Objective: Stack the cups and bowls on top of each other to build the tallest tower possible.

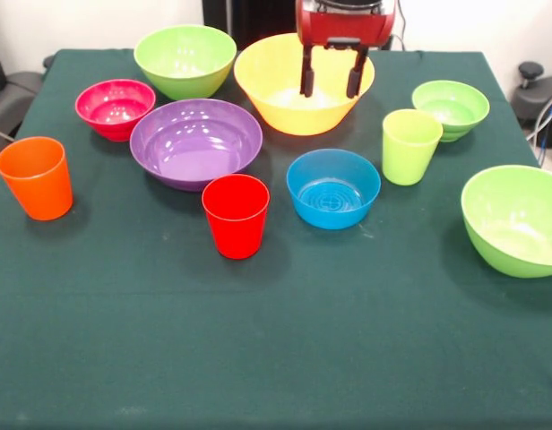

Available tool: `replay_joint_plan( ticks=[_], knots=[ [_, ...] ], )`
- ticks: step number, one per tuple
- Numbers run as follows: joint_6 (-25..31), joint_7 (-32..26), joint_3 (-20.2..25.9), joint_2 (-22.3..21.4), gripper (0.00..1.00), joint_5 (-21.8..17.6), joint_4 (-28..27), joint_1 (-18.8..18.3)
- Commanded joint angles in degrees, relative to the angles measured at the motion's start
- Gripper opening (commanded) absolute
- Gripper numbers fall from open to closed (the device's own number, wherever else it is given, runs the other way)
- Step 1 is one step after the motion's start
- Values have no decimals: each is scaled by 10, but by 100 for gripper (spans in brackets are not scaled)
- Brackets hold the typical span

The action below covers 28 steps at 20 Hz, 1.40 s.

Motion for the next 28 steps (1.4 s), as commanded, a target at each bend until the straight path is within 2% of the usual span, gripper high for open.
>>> replay_joint_plan(
  ticks=[1, 8, 16, 21, 28],
  knots=[
    [86, 32, 25, 42, 100, -5, -89, -2],
    [126, 38, 29, 52, 100, 2, -119, -2],
    [187, 37, 27, 71, 100, 1, -179, -1],
    [208, 32, 29, 76, 100, 0, -194, -6],
    [219, 40, 23, 81, 100, -8, -223, 6]
  ],
)
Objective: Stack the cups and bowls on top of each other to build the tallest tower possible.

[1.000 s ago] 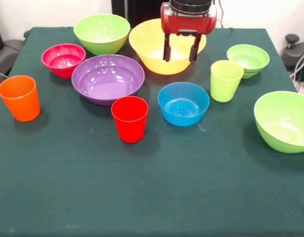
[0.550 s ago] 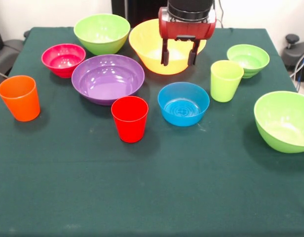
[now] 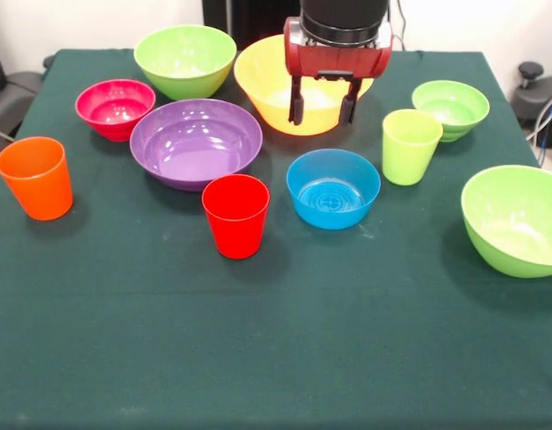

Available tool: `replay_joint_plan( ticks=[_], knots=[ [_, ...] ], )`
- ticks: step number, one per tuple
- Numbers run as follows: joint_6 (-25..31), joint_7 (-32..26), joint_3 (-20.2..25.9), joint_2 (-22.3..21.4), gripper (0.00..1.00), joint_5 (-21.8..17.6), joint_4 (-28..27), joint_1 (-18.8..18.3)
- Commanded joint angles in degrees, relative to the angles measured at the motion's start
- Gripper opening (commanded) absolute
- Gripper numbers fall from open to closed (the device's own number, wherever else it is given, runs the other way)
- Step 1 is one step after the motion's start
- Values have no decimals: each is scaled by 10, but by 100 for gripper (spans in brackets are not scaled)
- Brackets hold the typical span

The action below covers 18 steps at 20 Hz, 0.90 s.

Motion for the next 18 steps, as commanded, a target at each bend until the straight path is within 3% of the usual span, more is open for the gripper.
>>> replay_joint_plan(
  ticks=[1, 12, 16, 18],
  knots=[
    [67, 40, 24, 27, 100, -8, -69, 7],
    [161, 30, 30, 98, 100, -8, -227, 5],
    [166, 26, 35, 115, 100, -5, -257, -3],
    [142, 7, 38, 117, 100, -14, -260, -9]
  ],
)
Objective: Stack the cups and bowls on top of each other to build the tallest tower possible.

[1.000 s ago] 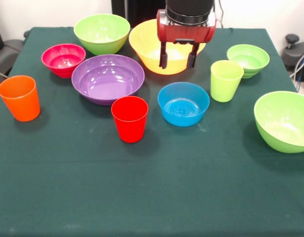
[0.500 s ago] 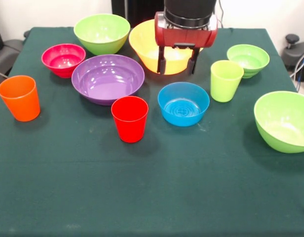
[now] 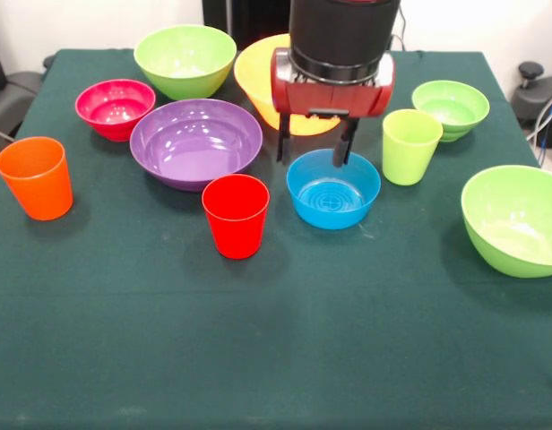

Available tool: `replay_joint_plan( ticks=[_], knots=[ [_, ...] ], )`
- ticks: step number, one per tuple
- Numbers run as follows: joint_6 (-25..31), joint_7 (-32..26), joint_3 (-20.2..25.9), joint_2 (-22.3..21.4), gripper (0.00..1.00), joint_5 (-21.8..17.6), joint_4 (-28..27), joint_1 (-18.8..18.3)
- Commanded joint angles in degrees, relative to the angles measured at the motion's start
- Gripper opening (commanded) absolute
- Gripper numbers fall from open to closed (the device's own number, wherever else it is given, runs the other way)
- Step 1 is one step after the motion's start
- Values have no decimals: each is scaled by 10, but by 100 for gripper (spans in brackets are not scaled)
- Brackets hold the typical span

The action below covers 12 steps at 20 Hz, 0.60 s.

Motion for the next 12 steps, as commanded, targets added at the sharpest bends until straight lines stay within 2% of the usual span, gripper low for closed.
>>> replay_joint_plan(
  ticks=[1, 3, 12],
  knots=[
    [15, -7, 41, 40, 100, -19, -65, -15],
    [-16, -31, 50, 35, 100, -23, -51, -28],
    [-45, -47, 70, 9, 100, -15, 27, -56]
  ],
)
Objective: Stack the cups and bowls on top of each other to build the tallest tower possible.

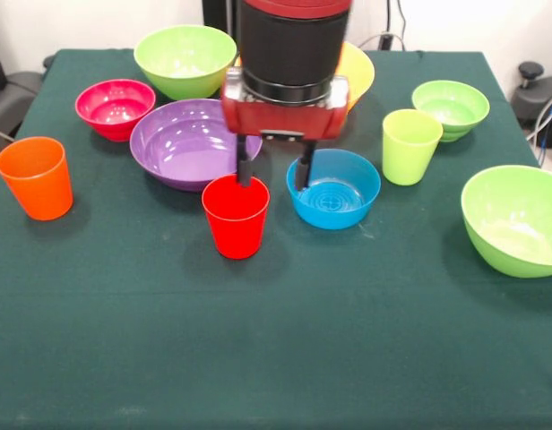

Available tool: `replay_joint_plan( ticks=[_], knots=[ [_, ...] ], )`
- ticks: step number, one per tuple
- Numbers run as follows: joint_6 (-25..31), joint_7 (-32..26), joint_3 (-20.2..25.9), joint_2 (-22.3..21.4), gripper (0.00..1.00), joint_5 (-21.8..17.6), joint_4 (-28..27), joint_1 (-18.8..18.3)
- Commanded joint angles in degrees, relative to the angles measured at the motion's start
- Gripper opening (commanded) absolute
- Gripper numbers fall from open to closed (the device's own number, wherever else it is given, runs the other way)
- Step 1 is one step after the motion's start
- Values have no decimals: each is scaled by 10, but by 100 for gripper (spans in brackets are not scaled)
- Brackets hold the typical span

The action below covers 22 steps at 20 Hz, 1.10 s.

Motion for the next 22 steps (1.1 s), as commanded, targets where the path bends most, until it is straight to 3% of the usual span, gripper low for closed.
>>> replay_joint_plan(
  ticks=[1, 4, 10, 22],
  knots=[
    [-32, -47, 63, -8, 100, -15, 60, -22],
    [-67, -46, 68, -19, 100, -20, 95, -34],
    [-94, -34, 81, -17, 100, -20, 112, -41],
    [-150, 18, 77, -43, 100, -16, 175, -23]
  ],
)
